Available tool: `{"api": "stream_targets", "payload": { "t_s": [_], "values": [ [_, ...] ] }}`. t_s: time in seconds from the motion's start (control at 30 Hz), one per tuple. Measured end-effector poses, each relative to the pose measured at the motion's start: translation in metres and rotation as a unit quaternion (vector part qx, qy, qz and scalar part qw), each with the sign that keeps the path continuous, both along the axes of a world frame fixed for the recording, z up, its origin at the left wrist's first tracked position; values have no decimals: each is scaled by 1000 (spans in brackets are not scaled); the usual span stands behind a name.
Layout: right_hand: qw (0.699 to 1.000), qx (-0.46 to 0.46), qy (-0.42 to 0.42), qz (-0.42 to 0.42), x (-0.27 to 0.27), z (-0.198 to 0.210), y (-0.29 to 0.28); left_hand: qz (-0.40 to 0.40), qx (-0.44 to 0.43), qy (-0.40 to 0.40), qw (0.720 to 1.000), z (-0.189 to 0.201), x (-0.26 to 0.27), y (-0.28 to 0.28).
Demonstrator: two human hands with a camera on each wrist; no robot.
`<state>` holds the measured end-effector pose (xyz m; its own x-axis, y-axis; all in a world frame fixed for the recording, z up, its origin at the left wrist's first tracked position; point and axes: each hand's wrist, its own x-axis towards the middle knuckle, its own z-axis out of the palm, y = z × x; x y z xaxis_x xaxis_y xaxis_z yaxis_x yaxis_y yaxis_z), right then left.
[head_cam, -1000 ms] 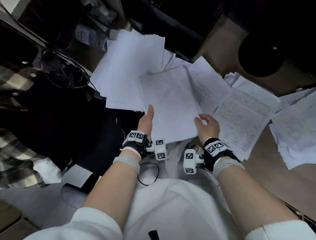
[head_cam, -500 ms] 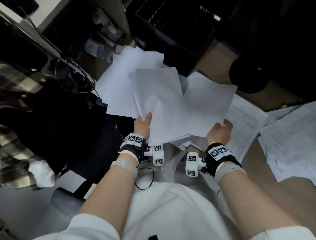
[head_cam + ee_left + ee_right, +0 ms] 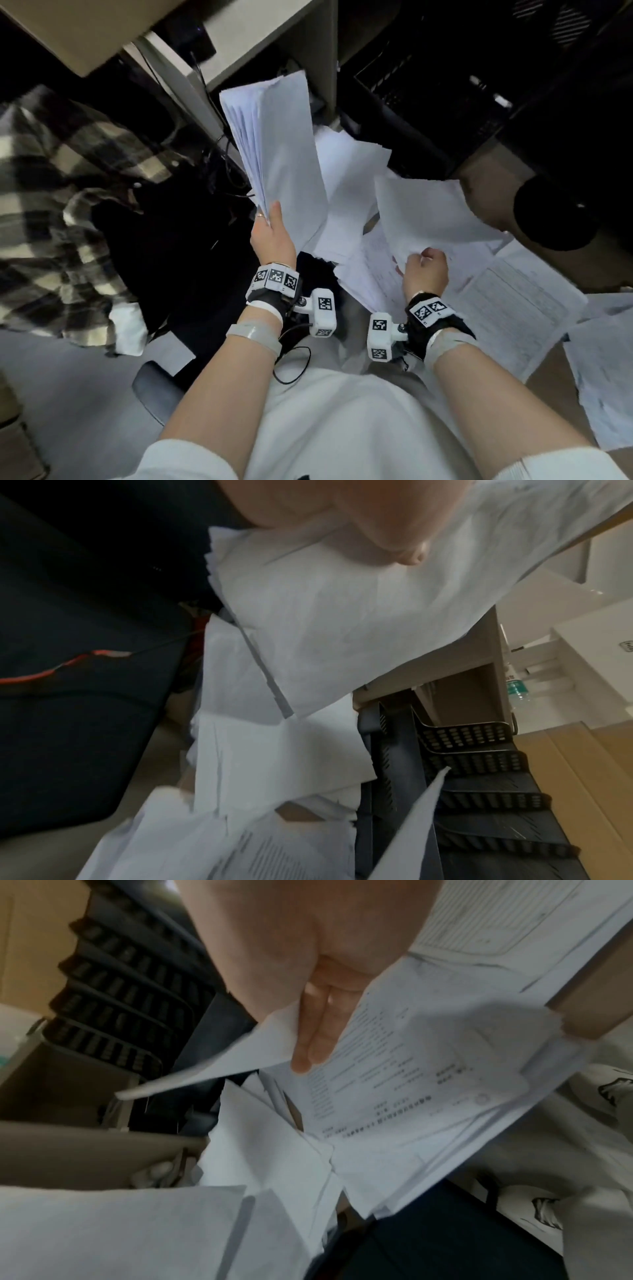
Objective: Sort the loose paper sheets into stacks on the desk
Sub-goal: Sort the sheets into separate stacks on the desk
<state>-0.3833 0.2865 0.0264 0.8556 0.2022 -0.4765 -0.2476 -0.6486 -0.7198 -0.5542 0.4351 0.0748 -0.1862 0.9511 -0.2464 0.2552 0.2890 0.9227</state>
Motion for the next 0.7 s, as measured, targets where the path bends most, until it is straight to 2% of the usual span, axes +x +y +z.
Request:
{"api": "stream_targets", "payload": {
  "t_s": [0.23, 0.4, 0.6, 0.7],
  "values": [
    [994, -17, -59, 87, -32, 4, 28, 24, 8, -9, 1000, 2, -23, 24],
    [984, -28, -37, 173, -38, 2, 37, 31, 16, -10, 999, 1, -29, 29],
    [992, -56, -1, 116, -24, -6, 52, 49, 25, 18, 998, 6, -36, 28],
    [989, -78, 14, 126, -17, -13, 66, 62, 46, 45, 996, 9, -40, 25]
  ]
}}
